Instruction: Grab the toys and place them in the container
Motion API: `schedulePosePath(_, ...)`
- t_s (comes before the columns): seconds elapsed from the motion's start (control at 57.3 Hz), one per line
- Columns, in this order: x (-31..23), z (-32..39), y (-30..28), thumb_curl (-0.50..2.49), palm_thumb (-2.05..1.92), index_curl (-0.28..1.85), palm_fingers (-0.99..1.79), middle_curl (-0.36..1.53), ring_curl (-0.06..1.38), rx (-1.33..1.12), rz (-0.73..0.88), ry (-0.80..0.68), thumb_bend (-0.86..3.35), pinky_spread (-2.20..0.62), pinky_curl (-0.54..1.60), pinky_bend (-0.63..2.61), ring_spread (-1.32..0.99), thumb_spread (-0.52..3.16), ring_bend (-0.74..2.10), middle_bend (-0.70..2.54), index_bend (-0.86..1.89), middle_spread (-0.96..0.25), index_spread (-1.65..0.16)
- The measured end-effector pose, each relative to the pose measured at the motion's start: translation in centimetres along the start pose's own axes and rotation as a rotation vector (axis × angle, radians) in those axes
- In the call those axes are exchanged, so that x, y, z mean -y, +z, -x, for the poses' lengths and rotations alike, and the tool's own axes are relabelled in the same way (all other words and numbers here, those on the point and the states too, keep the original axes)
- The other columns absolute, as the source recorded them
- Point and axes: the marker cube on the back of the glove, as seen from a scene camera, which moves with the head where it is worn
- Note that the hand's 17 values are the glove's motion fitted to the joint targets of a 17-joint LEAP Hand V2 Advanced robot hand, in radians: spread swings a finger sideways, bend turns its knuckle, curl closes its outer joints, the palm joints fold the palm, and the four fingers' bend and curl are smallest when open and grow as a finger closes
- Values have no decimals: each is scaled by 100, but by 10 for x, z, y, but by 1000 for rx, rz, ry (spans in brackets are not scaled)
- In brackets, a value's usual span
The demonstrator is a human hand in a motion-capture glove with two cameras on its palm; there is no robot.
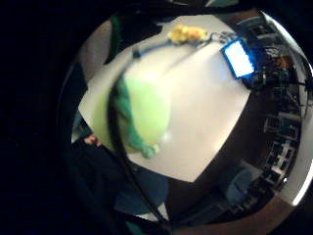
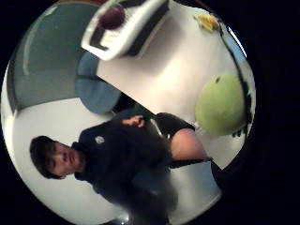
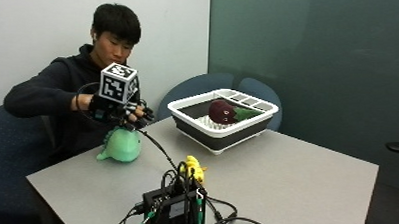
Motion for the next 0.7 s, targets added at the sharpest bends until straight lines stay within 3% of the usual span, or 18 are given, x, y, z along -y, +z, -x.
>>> schedulePosePath(0.105,-4,-7,24,42,18,35,-23,27,25,-127,51,11,-3,4,30,76,1,126,15,12,16,-5,-31)
schedulePosePath(0.279,-1,-21,23,39,17,33,-22,25,22,-109,-41,6,-2,4,30,71,1,121,14,14,15,-7,-31)
schedulePosePath(0.697,12,-50,-61,34,13,36,-10,29,17,66,-201,31,-2,0,27,47,-3,122,15,18,19,-7,-30)
